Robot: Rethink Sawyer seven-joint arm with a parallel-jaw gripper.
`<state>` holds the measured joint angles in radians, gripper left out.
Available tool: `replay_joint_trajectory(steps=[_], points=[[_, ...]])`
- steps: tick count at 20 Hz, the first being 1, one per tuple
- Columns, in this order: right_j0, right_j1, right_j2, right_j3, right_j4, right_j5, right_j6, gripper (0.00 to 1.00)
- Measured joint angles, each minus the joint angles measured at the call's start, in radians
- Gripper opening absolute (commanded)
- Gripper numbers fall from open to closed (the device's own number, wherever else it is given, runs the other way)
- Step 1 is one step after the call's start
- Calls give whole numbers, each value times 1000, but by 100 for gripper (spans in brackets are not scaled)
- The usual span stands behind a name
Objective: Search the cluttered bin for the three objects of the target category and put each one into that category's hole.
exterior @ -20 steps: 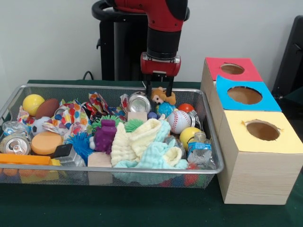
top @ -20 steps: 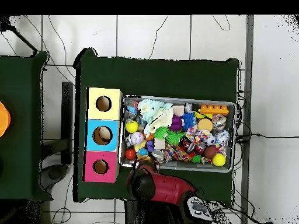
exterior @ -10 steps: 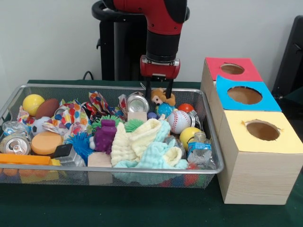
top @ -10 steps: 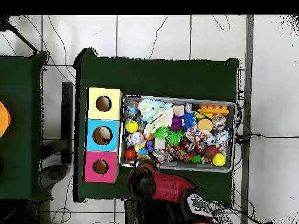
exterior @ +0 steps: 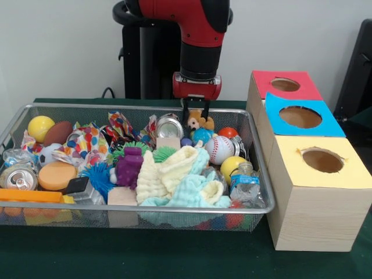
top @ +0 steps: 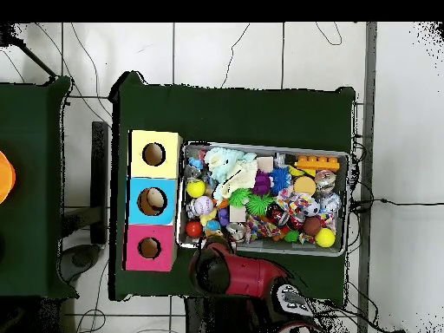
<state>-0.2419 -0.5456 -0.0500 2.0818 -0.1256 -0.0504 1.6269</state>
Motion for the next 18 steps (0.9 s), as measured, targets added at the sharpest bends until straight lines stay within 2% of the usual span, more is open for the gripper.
replay_joint_trajectory(steps=[18], points=[[3, 2, -4, -8, -23, 0, 0, 0]])
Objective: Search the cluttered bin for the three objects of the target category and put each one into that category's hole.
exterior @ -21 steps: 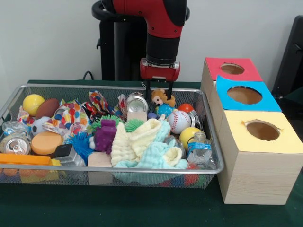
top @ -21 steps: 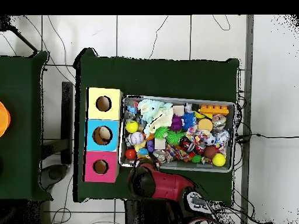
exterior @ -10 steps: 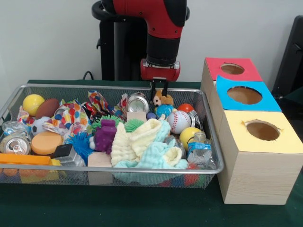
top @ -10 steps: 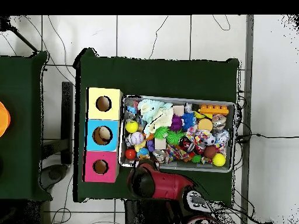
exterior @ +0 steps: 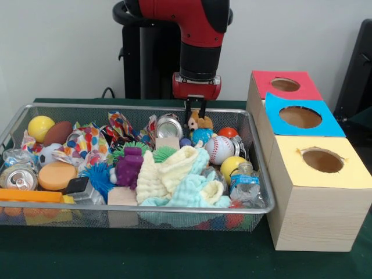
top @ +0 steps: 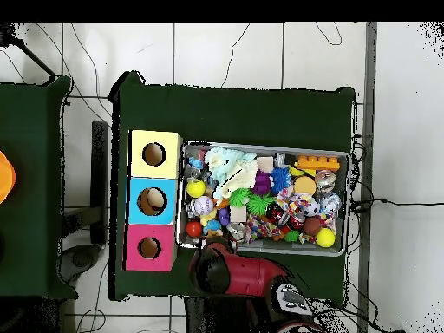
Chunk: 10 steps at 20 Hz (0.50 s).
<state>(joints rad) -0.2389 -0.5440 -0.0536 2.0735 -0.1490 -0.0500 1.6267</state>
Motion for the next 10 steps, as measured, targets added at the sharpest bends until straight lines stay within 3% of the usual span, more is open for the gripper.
replay_joint_trajectory(steps=[10], points=[[-2, -57, 3, 25, 0, 33, 0, 0]])
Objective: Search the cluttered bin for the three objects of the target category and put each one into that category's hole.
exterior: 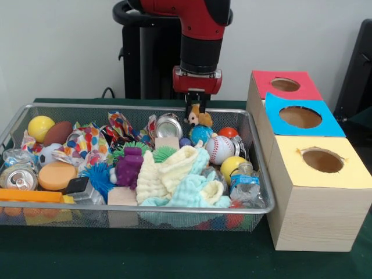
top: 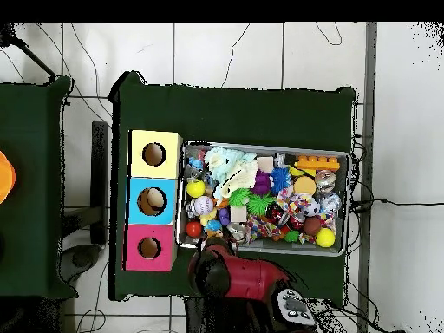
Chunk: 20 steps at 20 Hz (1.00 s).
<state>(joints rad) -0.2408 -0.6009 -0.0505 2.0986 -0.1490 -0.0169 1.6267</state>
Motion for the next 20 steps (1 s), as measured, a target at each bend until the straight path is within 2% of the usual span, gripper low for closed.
replay_joint_trajectory(steps=[5, 6, 11, 13, 15, 20], points=[[6, -78, 0, 21, 9, 88, 0, 0], [16, -114, -1, 30, 16, 131, 0, 0], [60, -194, -2, 51, 32, 220, 0, 0], [110, -256, -9, 63, 49, 281, 0, 0], [130, -278, -12, 67, 56, 303, 0, 0], [235, -387, -27, 86, 97, 394, 0, 0]])
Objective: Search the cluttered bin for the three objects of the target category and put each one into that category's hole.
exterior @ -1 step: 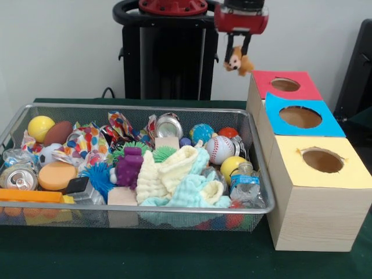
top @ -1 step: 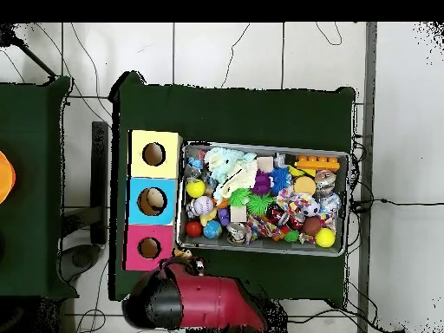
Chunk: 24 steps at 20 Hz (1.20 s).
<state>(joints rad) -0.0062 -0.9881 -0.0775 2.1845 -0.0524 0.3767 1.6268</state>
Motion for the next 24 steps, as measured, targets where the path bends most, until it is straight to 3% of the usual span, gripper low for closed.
replay_joint_trajectory(steps=[4, 11, 24], points=[[70, -61, -9, 22, 46, 20, 0, 0], [121, -66, -15, 36, 97, 17, 0, 0], [166, 62, -14, 42, 183, -99, 0, 0]])
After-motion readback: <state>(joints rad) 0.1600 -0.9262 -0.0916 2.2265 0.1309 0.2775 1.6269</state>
